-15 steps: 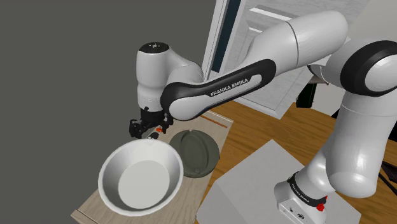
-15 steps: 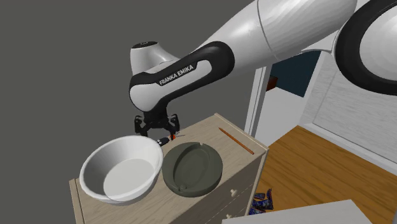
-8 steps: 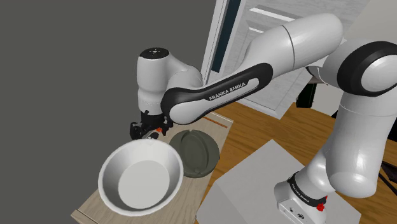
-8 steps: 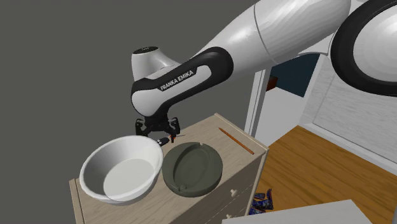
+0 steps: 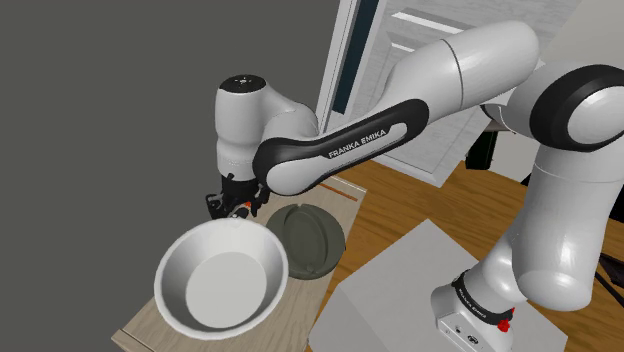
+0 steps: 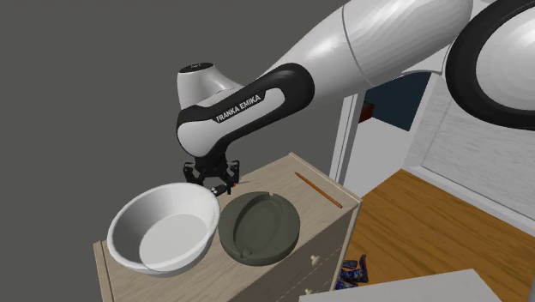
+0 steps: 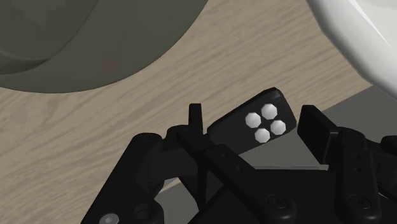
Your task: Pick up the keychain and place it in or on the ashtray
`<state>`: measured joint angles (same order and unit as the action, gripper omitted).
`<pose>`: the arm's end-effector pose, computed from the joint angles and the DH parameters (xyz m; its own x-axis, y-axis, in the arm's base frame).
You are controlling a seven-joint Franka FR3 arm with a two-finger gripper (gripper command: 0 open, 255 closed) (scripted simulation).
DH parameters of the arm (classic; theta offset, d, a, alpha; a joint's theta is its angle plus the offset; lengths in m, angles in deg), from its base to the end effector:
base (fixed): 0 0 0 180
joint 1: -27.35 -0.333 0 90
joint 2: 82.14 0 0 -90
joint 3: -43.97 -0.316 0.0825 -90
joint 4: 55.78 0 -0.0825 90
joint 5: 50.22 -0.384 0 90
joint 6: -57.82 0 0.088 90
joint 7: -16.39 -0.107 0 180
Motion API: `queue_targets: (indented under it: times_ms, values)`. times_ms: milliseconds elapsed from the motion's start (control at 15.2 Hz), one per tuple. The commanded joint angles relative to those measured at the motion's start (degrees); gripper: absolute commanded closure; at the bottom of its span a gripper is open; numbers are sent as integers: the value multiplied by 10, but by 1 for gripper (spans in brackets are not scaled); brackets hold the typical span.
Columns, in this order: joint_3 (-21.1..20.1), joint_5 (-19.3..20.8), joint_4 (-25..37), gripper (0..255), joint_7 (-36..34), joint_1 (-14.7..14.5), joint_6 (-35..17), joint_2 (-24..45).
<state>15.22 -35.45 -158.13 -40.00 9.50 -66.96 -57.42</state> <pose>0.4712 0.4449 0.3393 0.9976 -0.0660 0.0218 -0.0657 -0.9978 -0.0116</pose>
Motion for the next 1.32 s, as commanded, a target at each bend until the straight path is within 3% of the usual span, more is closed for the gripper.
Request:
queue_targets:
  times_ms: [0, 198, 1254]
  values:
    - [0, 0, 0, 255, 0, 0, 0, 0]
    - [0, 0, 0, 255, 0, 0, 0, 0]
    - [-16, -34, 59, 255, 22, 9, 102, -49]
